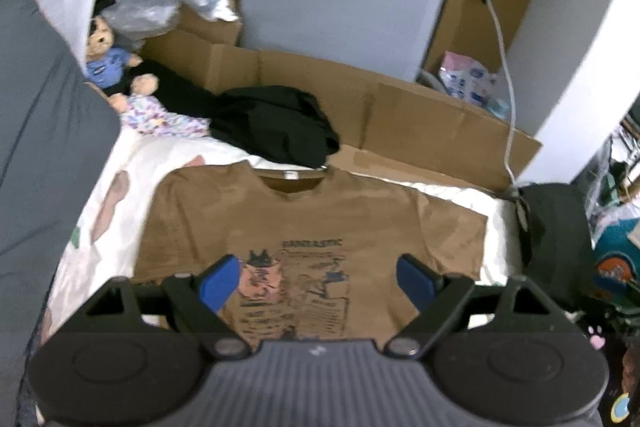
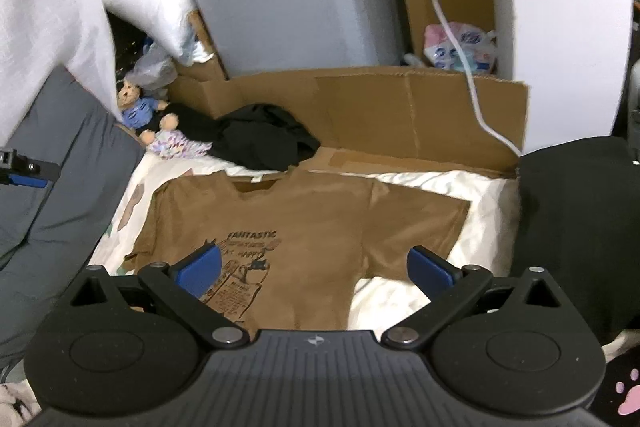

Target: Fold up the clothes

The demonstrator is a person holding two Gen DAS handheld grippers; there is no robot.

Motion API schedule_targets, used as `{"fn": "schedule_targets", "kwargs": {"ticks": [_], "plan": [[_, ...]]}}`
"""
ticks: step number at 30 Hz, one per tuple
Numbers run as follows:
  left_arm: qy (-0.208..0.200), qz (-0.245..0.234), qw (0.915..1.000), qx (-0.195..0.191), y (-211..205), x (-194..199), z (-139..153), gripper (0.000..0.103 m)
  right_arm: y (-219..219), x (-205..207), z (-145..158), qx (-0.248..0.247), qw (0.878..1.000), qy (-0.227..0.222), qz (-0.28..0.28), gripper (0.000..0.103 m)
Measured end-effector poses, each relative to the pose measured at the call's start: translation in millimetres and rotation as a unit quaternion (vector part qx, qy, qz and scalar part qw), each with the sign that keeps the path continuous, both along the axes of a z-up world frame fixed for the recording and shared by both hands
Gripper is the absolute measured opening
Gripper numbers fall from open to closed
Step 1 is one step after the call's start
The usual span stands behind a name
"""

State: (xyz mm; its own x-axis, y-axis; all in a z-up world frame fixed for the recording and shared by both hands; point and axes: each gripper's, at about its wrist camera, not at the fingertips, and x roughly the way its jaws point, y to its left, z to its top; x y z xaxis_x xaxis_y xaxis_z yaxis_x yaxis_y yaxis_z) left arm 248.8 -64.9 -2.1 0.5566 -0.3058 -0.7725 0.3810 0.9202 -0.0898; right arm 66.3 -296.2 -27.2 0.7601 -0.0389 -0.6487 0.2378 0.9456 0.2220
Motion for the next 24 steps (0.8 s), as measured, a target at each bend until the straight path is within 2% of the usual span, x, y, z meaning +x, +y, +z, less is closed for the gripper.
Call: {"fn": "schedule_targets", "kwargs": {"ticks": [5, 11, 14, 19, 24], "plan": [[-0.003, 0.023, 0.9997, -0.007, 35, 26, -12, 0.087, 13, 13, -11, -0.003, 1.0, 0.01, 0.006, 0.102], [0.012, 0.046, 0.9989, -0.004, 81, 58, -60, 0.087, 27, 39, -31, -0.007, 1.0, 0.018, 0.01, 0.102], [0.024, 0.059, 0.9974, -0.034, 103, 72, -84, 0.086, 34, 53, -45, -0.007, 1.0, 0.02, 0.012, 0.102], [0.022, 0.044, 0.9982, -0.035, 116, 90, -121, 0.083, 46, 76, -70, -0.008, 1.0, 0.022, 0.014, 0.102], [0.008, 0.013, 0.9997, -0.018, 122, 105, -154, 0.078, 58, 100, -95, -0.009, 1.0, 0.025, 0.017, 0.102]]}}
